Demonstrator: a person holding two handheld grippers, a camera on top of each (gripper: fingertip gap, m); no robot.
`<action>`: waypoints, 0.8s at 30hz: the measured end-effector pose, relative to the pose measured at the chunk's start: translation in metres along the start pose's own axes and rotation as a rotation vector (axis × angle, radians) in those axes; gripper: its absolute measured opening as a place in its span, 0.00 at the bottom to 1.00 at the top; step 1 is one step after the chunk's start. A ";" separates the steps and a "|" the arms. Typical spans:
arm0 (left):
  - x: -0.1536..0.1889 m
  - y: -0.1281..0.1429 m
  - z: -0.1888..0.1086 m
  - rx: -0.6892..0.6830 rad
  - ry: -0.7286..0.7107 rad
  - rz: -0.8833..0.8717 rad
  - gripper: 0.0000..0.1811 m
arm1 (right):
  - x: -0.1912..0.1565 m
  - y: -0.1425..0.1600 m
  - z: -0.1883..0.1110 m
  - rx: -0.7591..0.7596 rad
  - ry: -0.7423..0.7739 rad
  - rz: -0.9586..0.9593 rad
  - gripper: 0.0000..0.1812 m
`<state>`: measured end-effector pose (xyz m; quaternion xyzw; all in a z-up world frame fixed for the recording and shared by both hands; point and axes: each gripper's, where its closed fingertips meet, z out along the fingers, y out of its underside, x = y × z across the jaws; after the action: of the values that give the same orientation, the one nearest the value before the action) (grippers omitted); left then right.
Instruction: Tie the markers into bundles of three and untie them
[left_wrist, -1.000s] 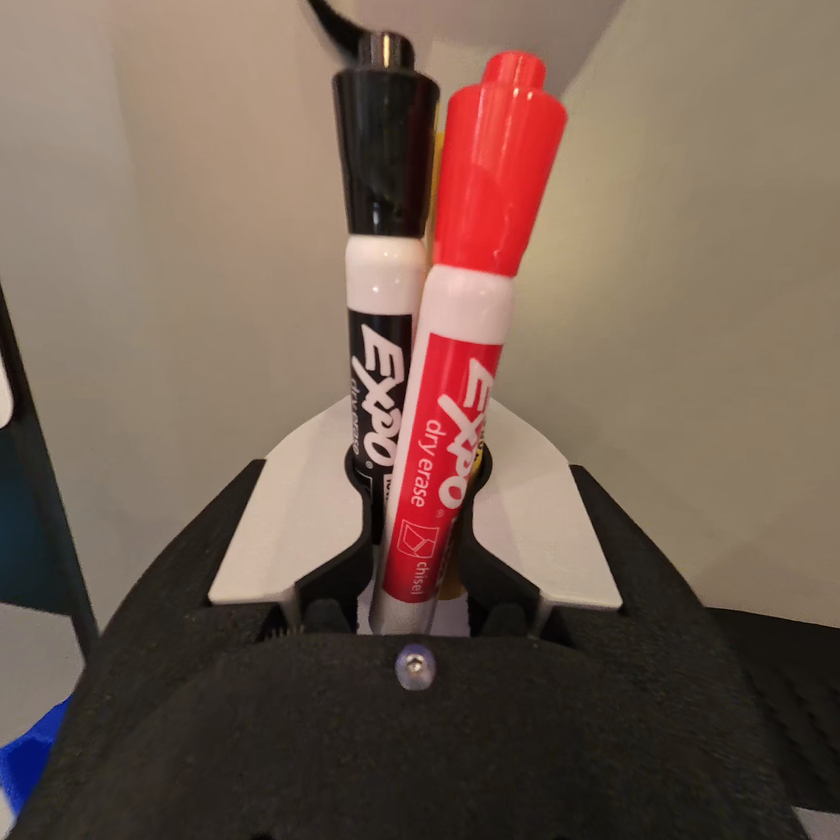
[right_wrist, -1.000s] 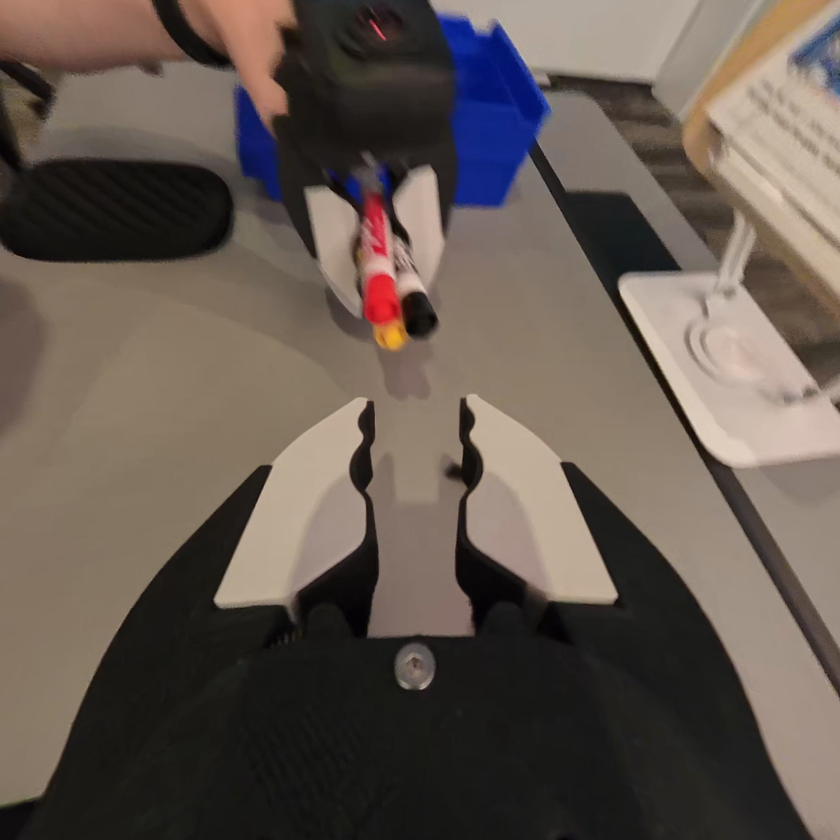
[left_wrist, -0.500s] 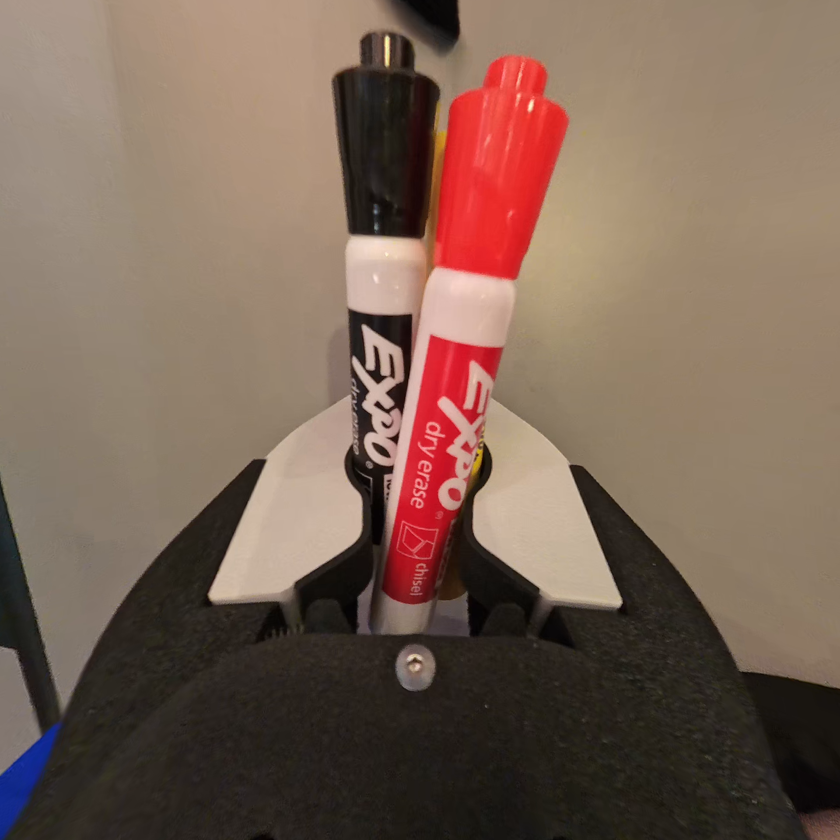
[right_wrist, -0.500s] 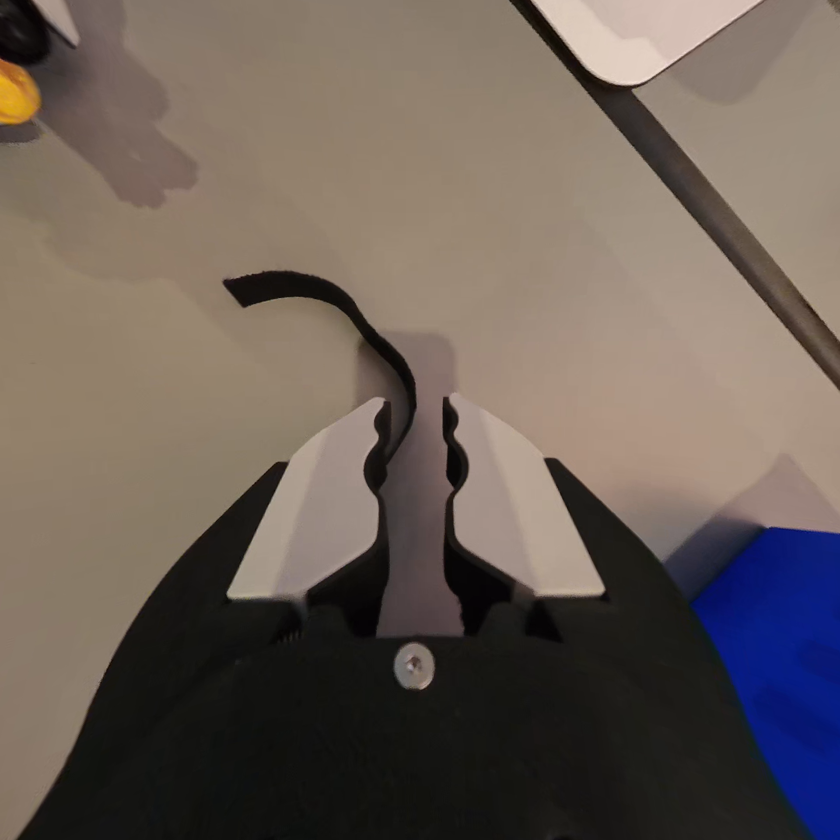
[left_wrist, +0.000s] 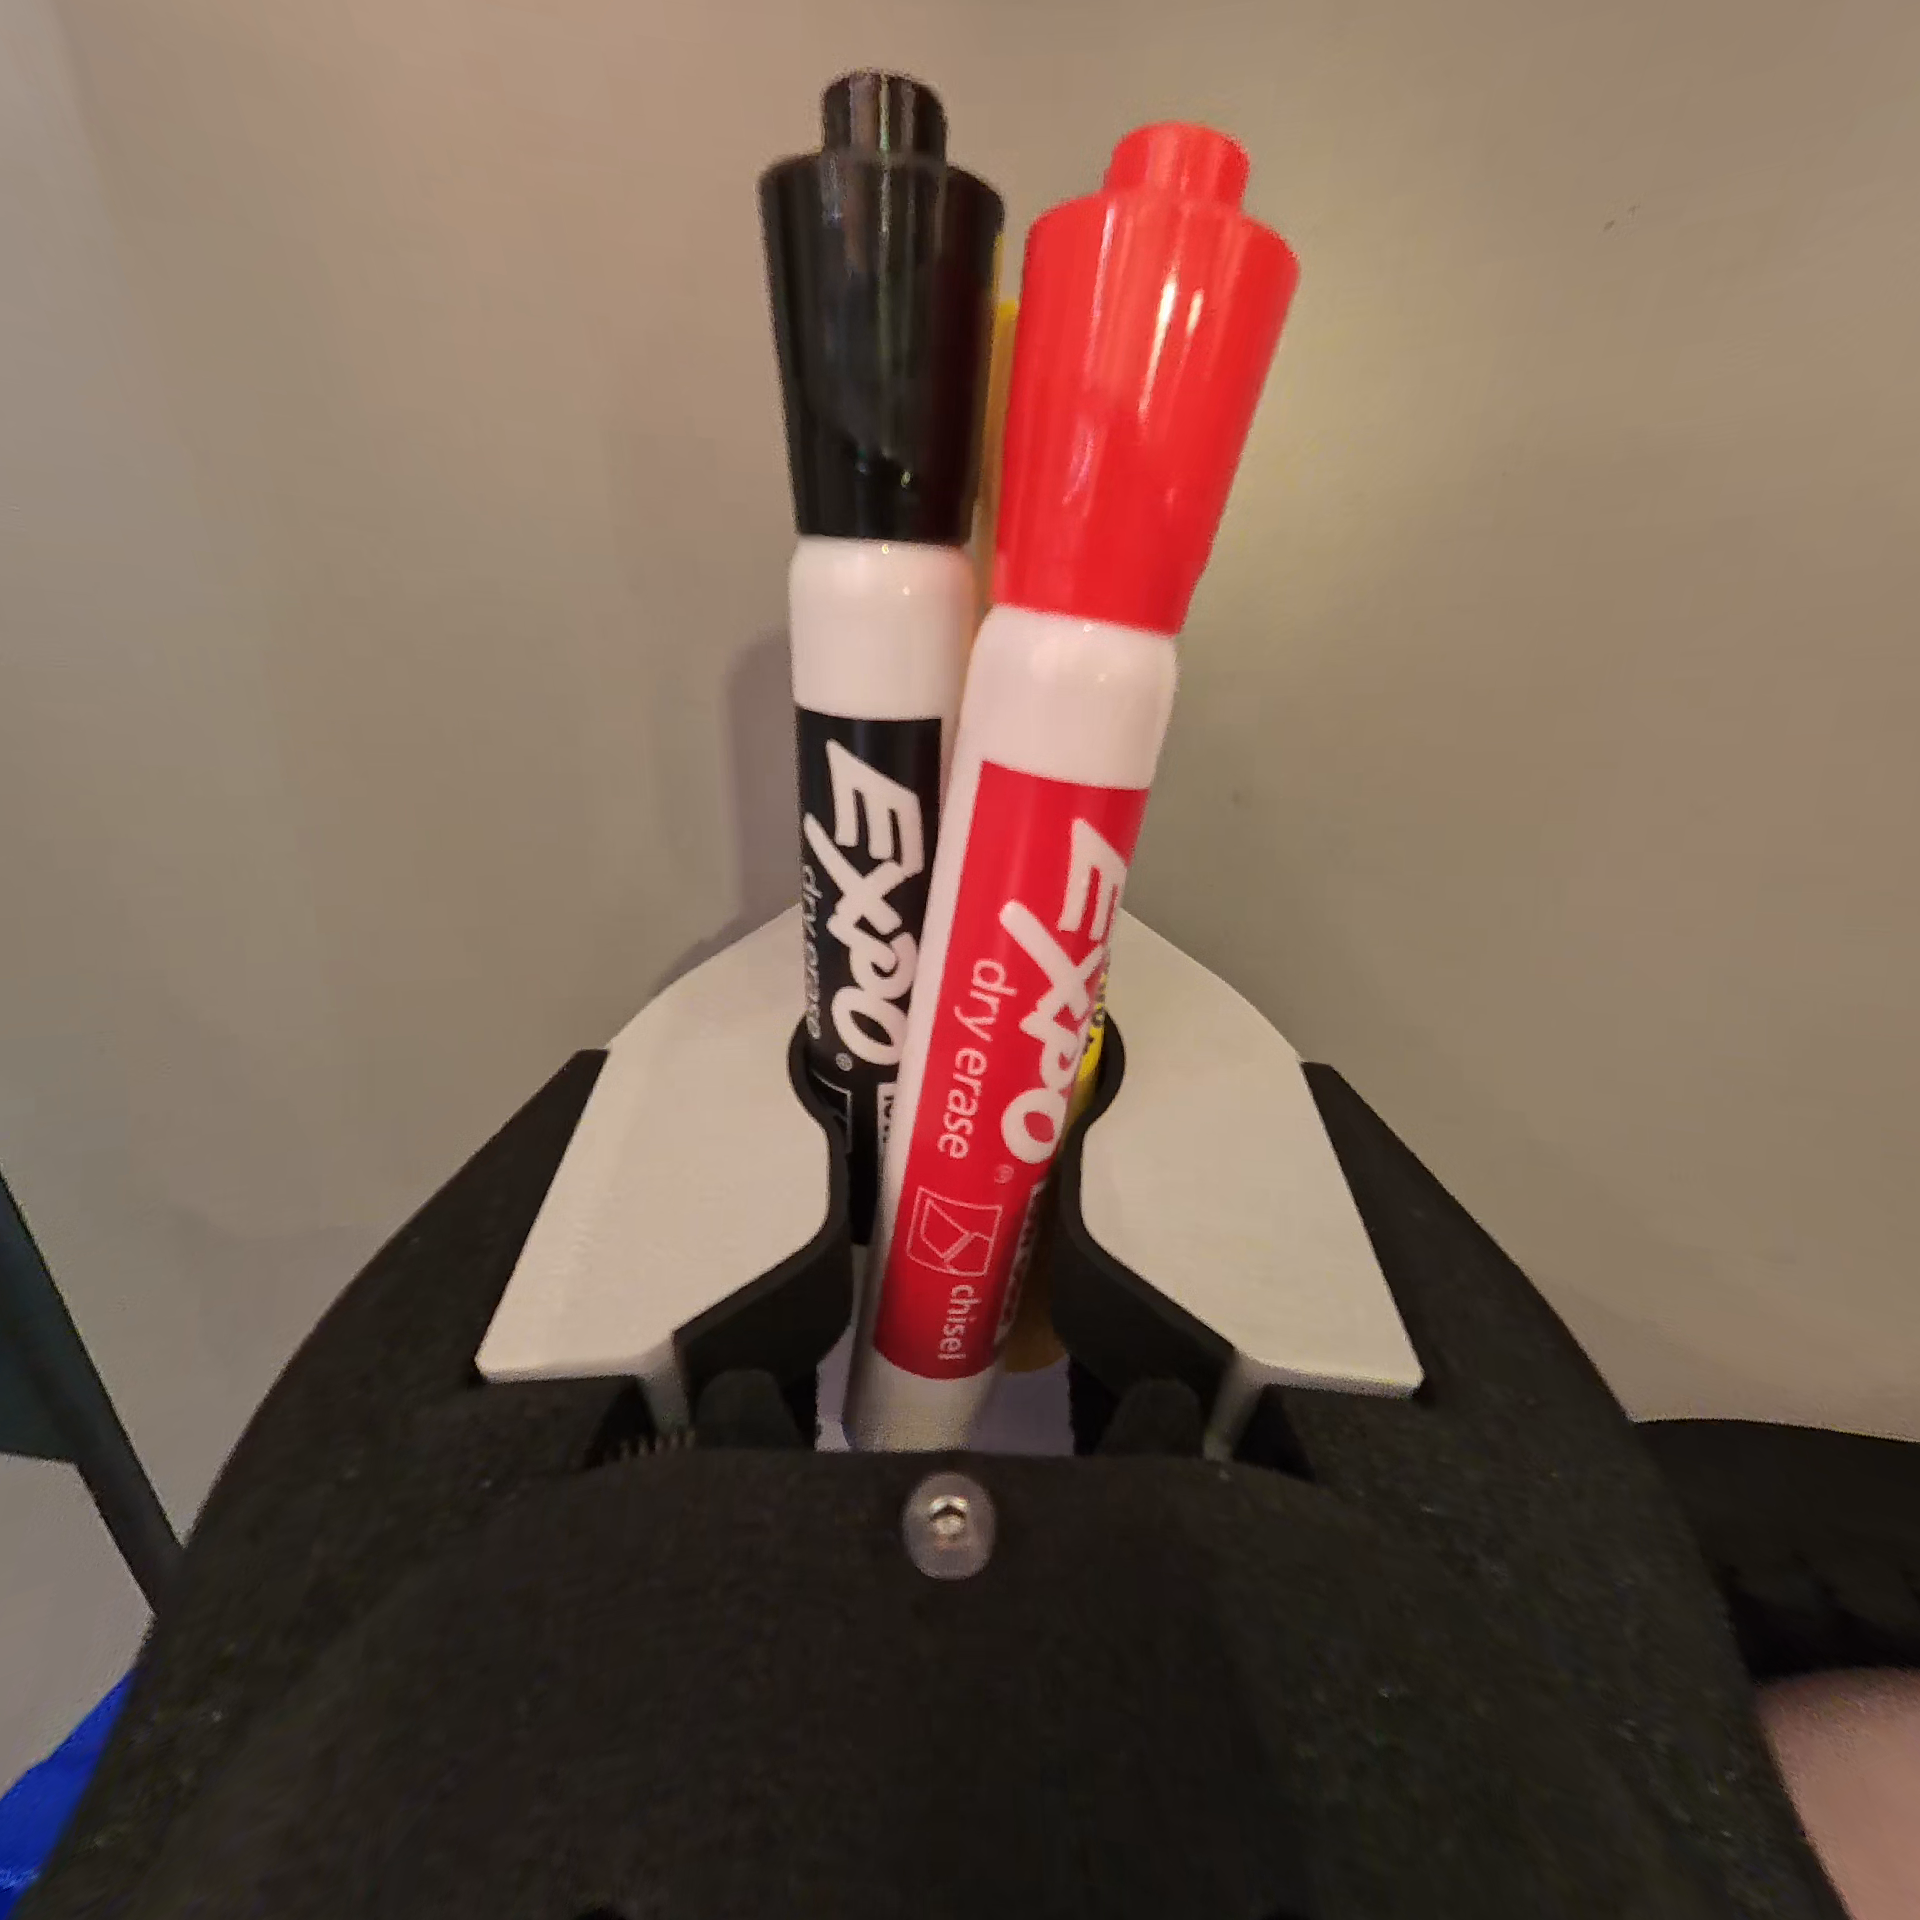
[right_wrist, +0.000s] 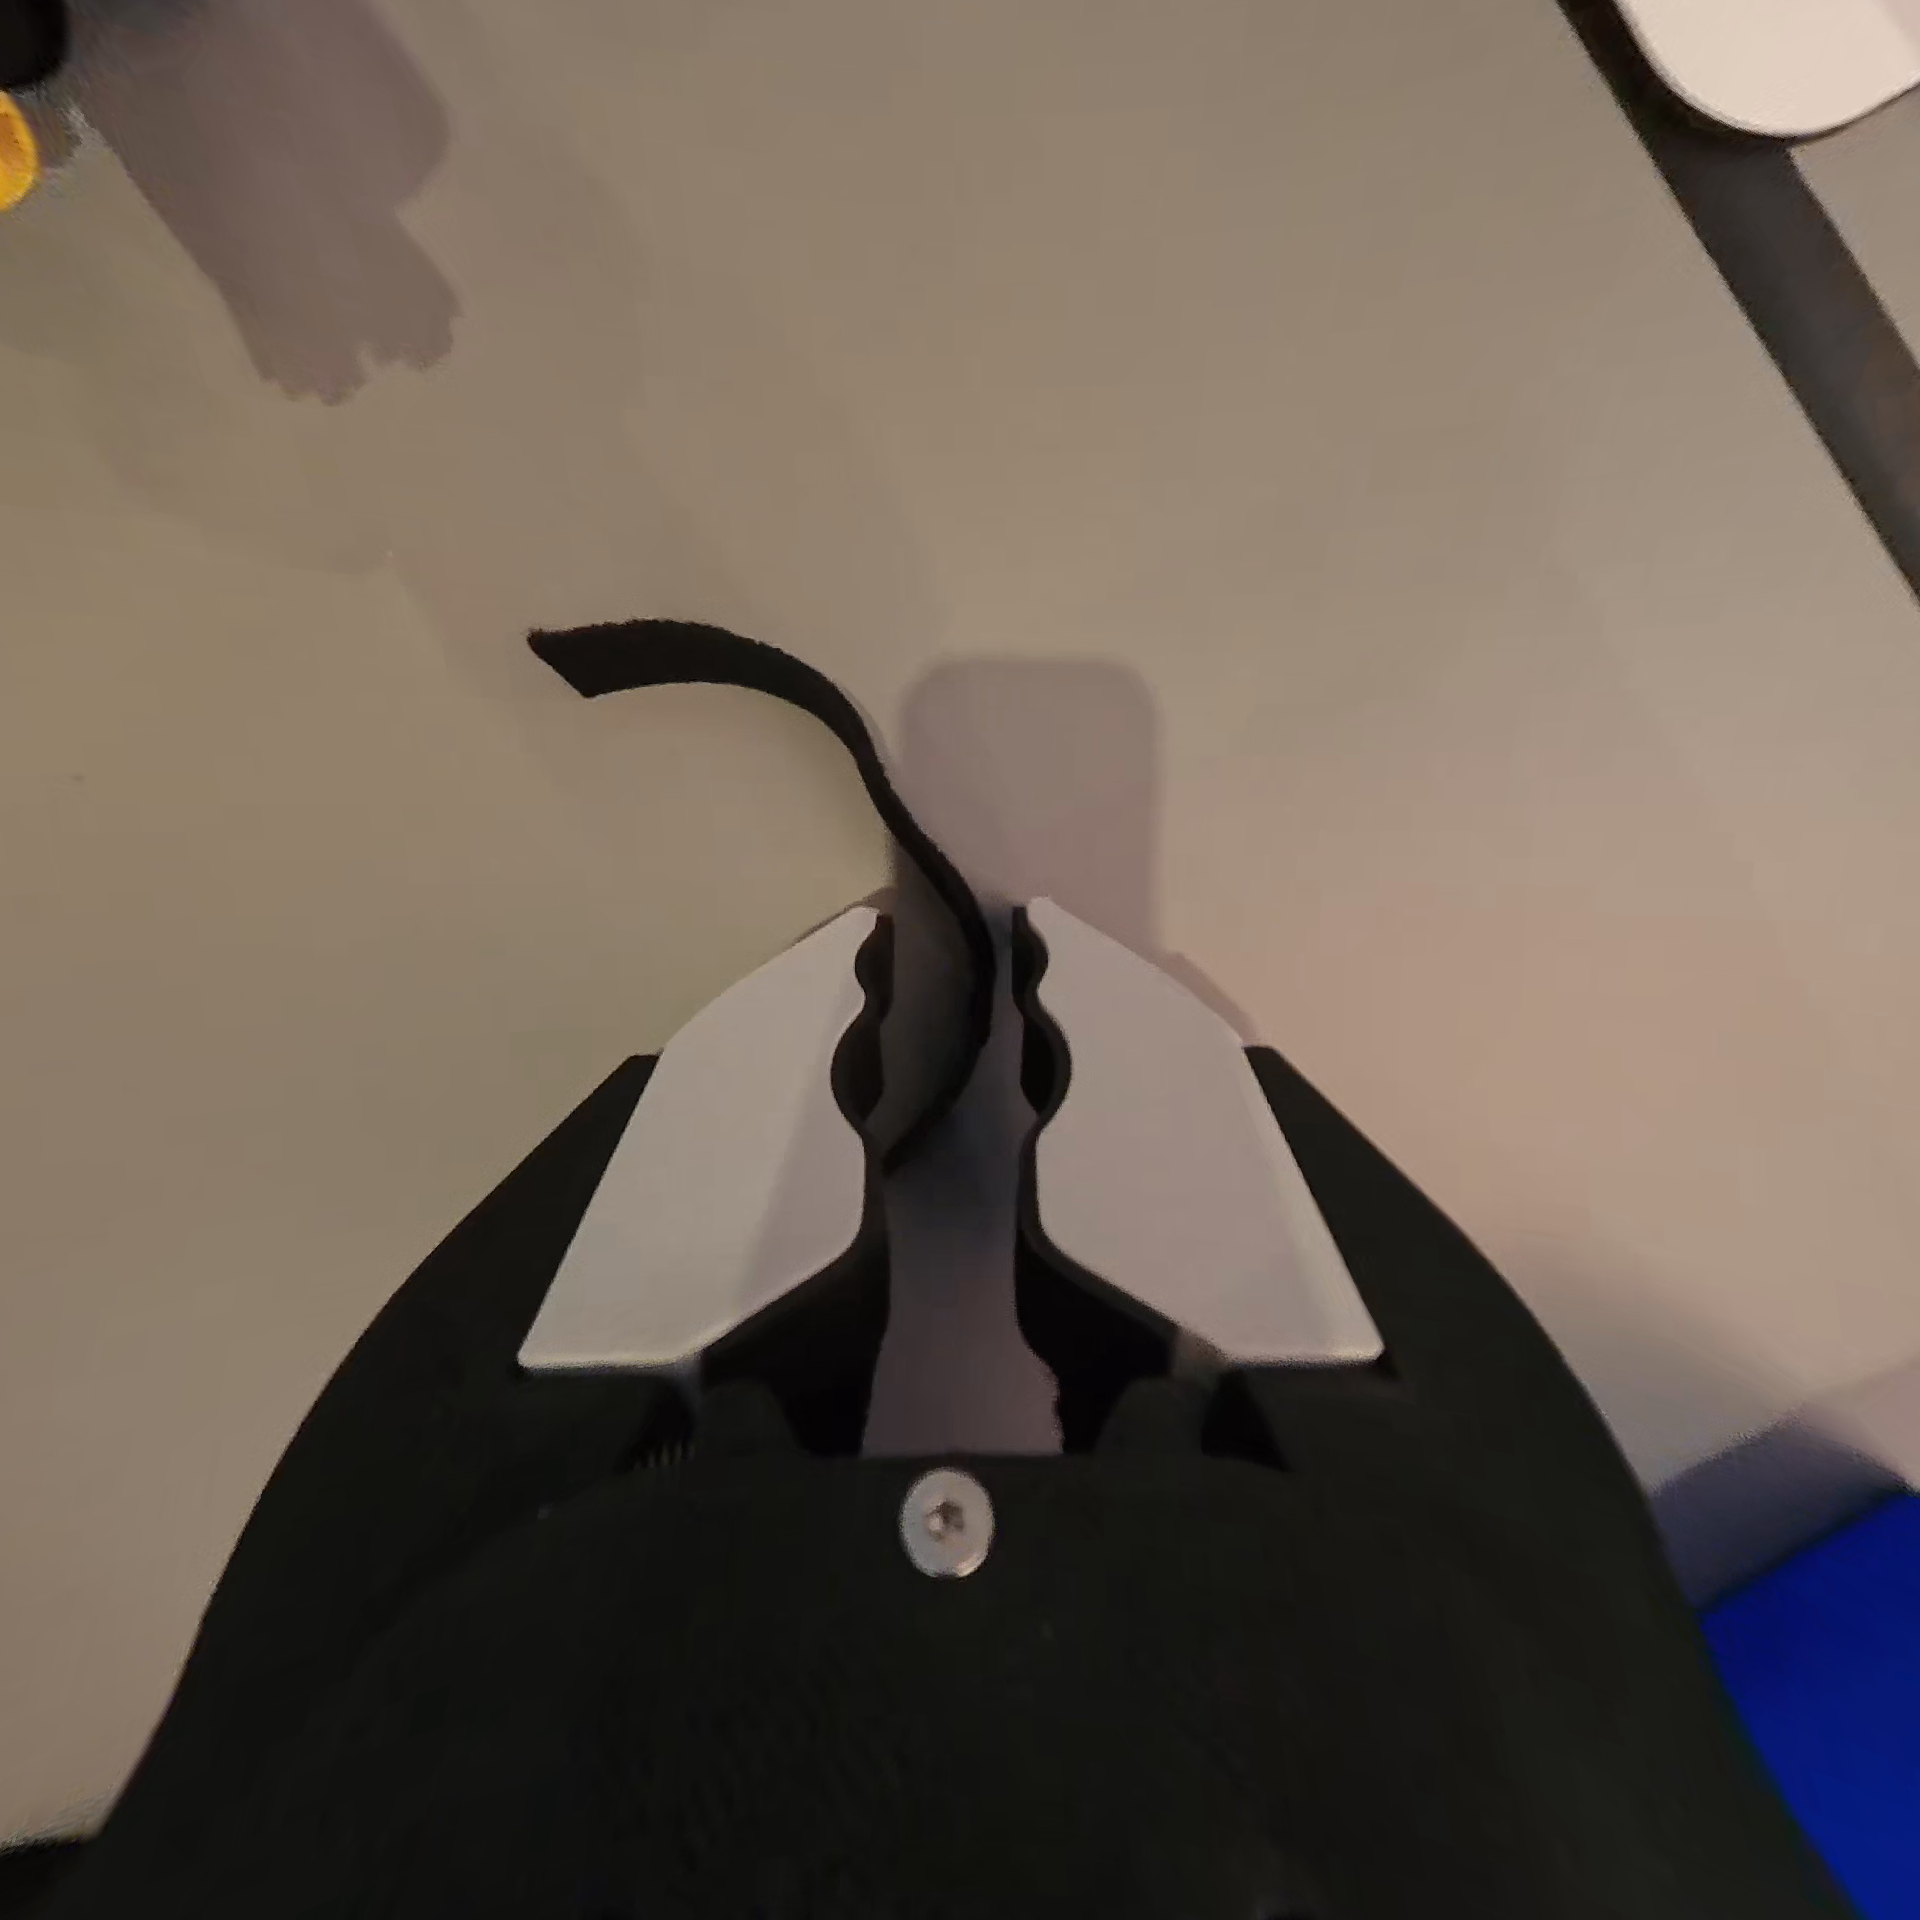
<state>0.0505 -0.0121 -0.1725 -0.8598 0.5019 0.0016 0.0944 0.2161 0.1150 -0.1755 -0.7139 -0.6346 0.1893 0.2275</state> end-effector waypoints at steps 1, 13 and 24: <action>0.001 -0.002 -0.001 0.010 0.001 0.003 0.23 | -0.001 -0.001 0.000 -0.008 0.001 -0.018 0.13; -0.006 0.002 -0.009 -0.005 -0.062 -0.012 0.23 | -0.089 -0.001 -0.015 -0.221 -0.451 0.429 0.06; -0.008 0.001 -0.013 0.008 -0.078 -0.013 0.23 | -0.086 0.007 -0.027 -0.134 -0.440 0.150 0.08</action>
<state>0.0444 -0.0085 -0.1588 -0.8620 0.4921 0.0324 0.1170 0.2267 0.0272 -0.1584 -0.7141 -0.6253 0.3140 0.0209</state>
